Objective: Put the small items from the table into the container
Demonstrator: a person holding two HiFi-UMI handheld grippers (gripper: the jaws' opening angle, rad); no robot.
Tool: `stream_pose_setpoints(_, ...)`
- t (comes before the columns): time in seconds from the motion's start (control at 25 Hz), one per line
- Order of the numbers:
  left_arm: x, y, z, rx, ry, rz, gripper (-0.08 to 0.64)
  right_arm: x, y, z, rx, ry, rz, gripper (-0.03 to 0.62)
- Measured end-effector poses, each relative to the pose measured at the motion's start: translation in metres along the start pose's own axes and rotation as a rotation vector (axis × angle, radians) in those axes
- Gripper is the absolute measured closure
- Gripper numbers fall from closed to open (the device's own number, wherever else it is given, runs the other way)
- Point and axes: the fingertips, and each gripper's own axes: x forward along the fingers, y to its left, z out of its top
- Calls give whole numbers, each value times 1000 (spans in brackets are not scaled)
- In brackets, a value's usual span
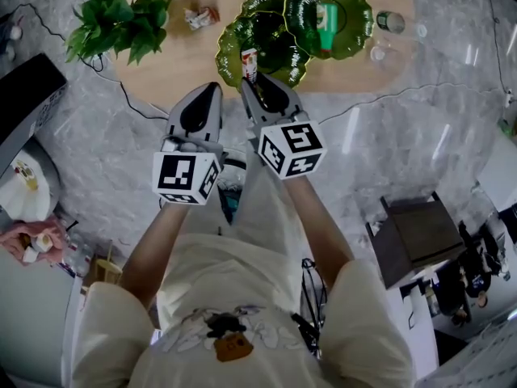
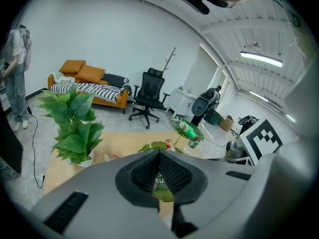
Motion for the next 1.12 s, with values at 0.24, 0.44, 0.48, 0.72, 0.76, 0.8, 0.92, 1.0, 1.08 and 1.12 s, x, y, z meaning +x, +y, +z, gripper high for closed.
stream_pose_setpoints(0.24,14,-9,-7,6,24,-9,552,-3,-20,3,20,-12,-17,483)
stream_pose_setpoints(0.44,23,-14,-9,5,33,-14,552,-3,-31,2,34,-11,-29,483)
stream_pose_setpoints(0.48,25,-15,-10,3,35,-16,552,-3,-33,1,35,-10,-31,483)
stream_pose_setpoints(0.72,34,-19,-18,-9,50,-17,552,-1,-48,-3,30,-8,-69,483)
stream_pose_setpoints(0.76,35,-19,-19,-8,52,-17,552,-1,-51,-3,29,-8,-74,483)
stream_pose_setpoints(0.8,36,-19,-20,-8,54,-17,552,0,-54,-3,28,-8,-79,483)
stream_pose_setpoints(0.92,40,-20,-24,-8,60,-19,552,2,-62,-4,18,-10,-99,483)
stream_pose_setpoints(1.0,41,-20,-27,-8,65,-22,552,4,-68,-4,11,-12,-118,483)
stream_pose_setpoints(1.08,42,-20,-28,-8,68,-24,552,6,-73,-4,6,-13,-137,483)
stream_pose_setpoints(1.12,43,-21,-29,-8,69,-26,552,7,-76,-4,6,-14,-144,483)
